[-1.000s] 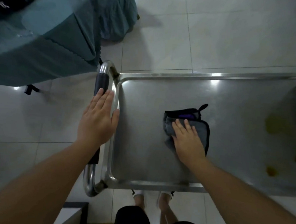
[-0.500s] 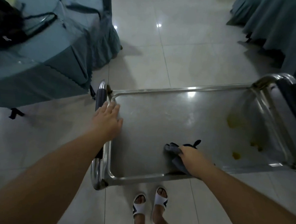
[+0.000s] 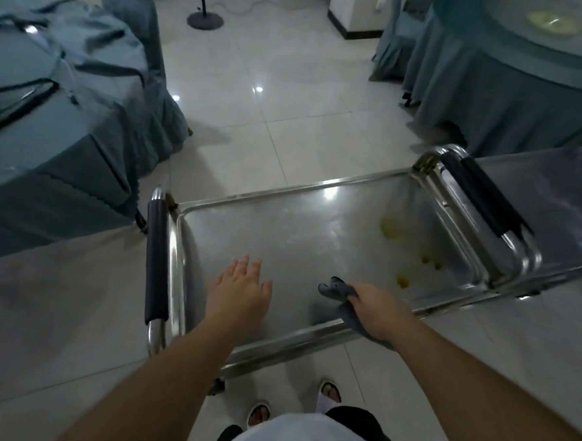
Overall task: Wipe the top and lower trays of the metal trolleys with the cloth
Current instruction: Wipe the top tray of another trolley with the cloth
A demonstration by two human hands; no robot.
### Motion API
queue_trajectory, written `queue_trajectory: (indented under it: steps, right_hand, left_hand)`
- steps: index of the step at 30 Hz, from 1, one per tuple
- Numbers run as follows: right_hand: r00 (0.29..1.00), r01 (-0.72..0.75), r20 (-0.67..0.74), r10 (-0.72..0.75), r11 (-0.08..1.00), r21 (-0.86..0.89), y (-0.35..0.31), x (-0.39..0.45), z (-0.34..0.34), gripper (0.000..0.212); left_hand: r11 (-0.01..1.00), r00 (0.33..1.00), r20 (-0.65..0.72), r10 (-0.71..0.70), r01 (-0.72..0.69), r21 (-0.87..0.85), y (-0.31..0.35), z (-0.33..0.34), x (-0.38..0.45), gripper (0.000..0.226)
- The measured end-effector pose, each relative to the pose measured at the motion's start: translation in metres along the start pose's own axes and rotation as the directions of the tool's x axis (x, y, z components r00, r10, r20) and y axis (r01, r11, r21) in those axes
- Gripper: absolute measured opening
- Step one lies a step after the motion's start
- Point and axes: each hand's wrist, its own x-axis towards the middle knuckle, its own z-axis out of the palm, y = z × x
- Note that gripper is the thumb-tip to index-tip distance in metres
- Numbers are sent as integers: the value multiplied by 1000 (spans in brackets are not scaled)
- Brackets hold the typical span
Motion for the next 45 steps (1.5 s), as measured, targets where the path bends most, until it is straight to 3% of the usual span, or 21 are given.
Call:
queue_trajectory:
  steps: [6, 9, 12, 14, 20, 27, 32, 35, 39, 45]
  right_hand:
    - [1000, -3, -15, 3, 999, 32, 37, 7, -19, 34]
    - [1000, 11, 1, -11, 1000, 18, 61, 20, -30, 16]
    - [996, 72, 61, -71, 997, -3, 88, 42, -40, 19]
    - [986, 126, 104, -133, 989, 71, 107, 58, -46, 25]
    - [952, 279, 86, -292, 950, 140, 156, 81, -65, 31]
    - [928, 361, -149, -341, 923, 135, 170, 104, -70, 29]
    - [837, 482, -292, -464, 876, -13, 160, 120, -43, 38]
    - [795, 548, -225, -564, 826, -136, 164, 125, -6, 37]
    - [800, 589, 9, -600, 782, -206, 175, 124, 46, 50]
    - [796, 579, 28, -604, 748, -325, 177, 140, 71, 58]
  left_hand:
    - [999, 999, 44, -4, 6, -41, 54, 28, 7, 70]
    - [999, 998, 67, -21, 24, -42, 87, 43, 17, 69]
    - [998, 996, 70, -54, 56, -33, 122, 62, 28, 69]
    - [996, 995, 52, -89, 90, -8, 147, 75, 38, 68]
    - [972, 971, 44, -235, 234, 27, 203, 108, 53, 62]
    - [948, 947, 43, -317, 317, 11, 204, 140, 71, 64]
    - [945, 945, 33, -324, 325, -27, 186, 163, 98, 65]
    - [952, 950, -50, -307, 306, -26, 172, 178, 104, 64]
    - [958, 947, -158, -281, 286, 11, 149, 194, 110, 64]
    - [962, 933, -238, -269, 270, -30, 139, 215, 111, 65]
